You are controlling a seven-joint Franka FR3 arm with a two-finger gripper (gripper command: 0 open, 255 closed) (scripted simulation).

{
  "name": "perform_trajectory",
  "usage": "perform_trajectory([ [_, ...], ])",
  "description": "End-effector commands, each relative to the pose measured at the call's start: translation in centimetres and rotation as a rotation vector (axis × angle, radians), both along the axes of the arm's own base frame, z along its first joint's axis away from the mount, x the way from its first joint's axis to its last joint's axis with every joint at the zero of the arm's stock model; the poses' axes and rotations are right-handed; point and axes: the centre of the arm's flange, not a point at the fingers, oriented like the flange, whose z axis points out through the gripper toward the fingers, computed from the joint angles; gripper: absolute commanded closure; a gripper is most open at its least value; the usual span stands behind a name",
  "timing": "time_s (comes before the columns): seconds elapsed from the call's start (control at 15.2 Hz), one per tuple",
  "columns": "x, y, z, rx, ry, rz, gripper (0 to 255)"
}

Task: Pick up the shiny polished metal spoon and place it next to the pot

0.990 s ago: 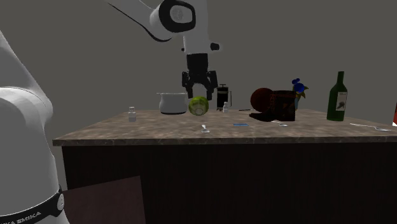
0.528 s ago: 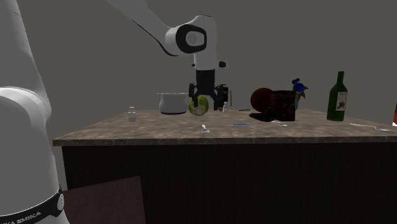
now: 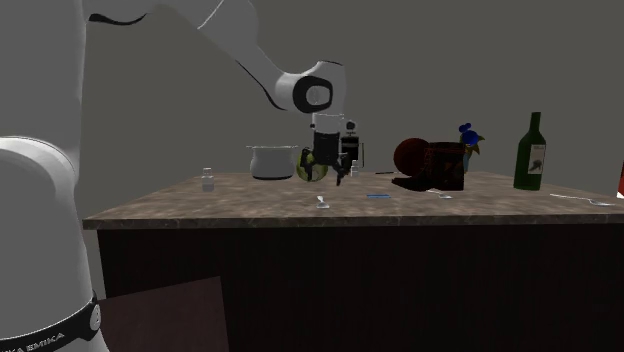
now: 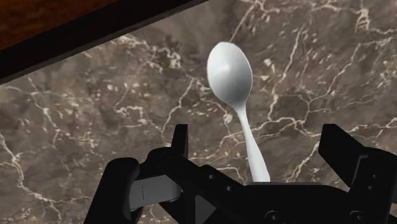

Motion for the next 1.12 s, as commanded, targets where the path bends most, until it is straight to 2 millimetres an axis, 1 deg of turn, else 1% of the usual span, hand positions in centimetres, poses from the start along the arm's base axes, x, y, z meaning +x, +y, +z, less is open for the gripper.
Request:
perform_trajectory([
  [0.0,1.1,2.0,-1.0,0.013,-0.002,0.054,0],
  [0.2,2.4,5.1,-2.8,0.031,-0.003,0.132,0],
  [0.26,2.5,5.3,-2.9,0.032,-0.003,0.136,0],
  [0.66,2.5,6.1,-6.0,0.032,-0.003,0.136,0],
  [0.73,2.6,6.3,-6.8,0.032,-0.003,0.136,0],
  [1.06,2.6,6.3,-6.8,0.032,-0.003,0.136,0],
])
